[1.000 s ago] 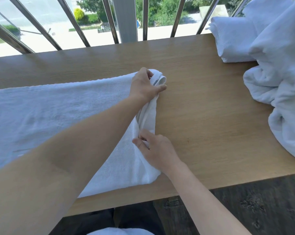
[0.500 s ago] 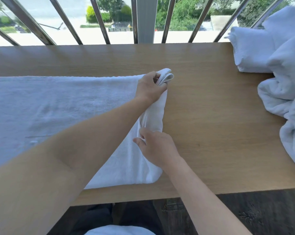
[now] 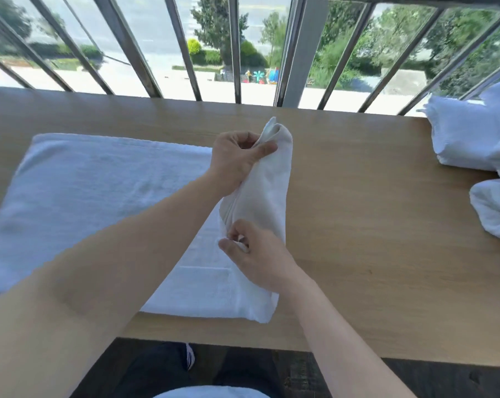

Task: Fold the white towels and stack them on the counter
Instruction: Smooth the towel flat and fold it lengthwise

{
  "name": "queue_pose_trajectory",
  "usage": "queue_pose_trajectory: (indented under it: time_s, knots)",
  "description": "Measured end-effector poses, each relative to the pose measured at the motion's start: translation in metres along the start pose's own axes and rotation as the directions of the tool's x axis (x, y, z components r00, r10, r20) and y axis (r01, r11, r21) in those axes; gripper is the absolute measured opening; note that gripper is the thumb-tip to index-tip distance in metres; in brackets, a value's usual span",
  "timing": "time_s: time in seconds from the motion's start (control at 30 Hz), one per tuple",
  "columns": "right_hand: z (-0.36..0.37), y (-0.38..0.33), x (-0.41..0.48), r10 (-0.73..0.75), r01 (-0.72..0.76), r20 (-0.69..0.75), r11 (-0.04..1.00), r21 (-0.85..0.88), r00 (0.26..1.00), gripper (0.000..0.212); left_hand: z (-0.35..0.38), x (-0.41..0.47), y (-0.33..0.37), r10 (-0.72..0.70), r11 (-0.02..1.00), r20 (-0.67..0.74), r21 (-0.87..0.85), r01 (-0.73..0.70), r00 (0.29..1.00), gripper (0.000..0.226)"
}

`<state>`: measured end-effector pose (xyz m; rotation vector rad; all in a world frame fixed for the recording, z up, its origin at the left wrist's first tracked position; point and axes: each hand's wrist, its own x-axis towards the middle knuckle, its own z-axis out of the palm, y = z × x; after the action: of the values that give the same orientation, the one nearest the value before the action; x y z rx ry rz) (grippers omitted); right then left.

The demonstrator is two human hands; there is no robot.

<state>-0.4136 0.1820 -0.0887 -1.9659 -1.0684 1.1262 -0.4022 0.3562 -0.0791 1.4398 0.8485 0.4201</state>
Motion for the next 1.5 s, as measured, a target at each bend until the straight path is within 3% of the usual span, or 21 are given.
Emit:
queue_pose_trajectory:
  time_s: [0.23, 0.4, 0.63, 0.77, 0.9, 1.03, 1.2, 1.37, 1.5]
  knots:
    - [0.056, -0.091, 0.041, -0.077, 0.082, 0.221, 0.997, -0.016, 0.972, 0.009, -0.140, -0.018, 0.016, 0.006, 0.998, -0.039, -0.058, -0.009, 0.999, 0.021]
    - [0.112, -0.165, 0.071, -0.093, 0.096, 0.289, 0.995, 0.004, 0.953, 0.008, -0.248, -0.027, 0.023, 0.042, 0.992, 0.023, -0.123, -0.038, 0.999, 0.023]
    - [0.209, -0.270, 0.129, -0.016, 0.024, 0.330, 0.999, -0.022, 0.944, 0.010, -0.399, -0.011, 0.016, 0.094, 0.973, 0.103, -0.220, -0.069, 0.990, 0.019]
    - [0.261, -0.296, 0.162, 0.079, -0.042, 0.321, 0.992, -0.121, 0.944, 0.013, -0.456, -0.001, -0.015, 0.022, 0.983, 0.085, -0.186, -0.006, 0.996, 0.016]
    - [0.315, -0.295, 0.188, 0.192, -0.099, 0.240, 0.931, -0.352, 0.951, 0.019, -0.481, 0.012, -0.055, -0.082, 0.994, -0.006, -0.077, 0.082, 0.997, 0.011]
    - [0.367, -0.280, 0.197, 0.248, -0.182, 0.102, 0.883, -0.434, 0.963, 0.027, -0.491, 0.020, -0.091, -0.151, 0.989, -0.116, -0.018, 0.150, 0.982, 0.019]
    - [0.396, -0.262, 0.191, 0.137, -0.109, 0.026, 0.882, -0.459, 0.990, 0.016, -0.498, 0.026, -0.116, -0.220, 0.975, -0.148, -0.022, 0.219, 0.964, 0.026]
    - [0.392, -0.259, 0.177, -0.016, 0.058, 0.117, 0.927, -0.369, 0.993, 0.022, -0.502, 0.010, -0.121, -0.235, 0.972, -0.192, -0.054, 0.229, 0.953, 0.040]
    - [0.383, -0.254, 0.165, -0.050, 0.072, 0.181, 0.991, -0.113, 0.982, 0.019, -0.506, -0.027, -0.129, -0.185, 0.980, -0.145, 0.048, 0.194, 0.972, 0.040]
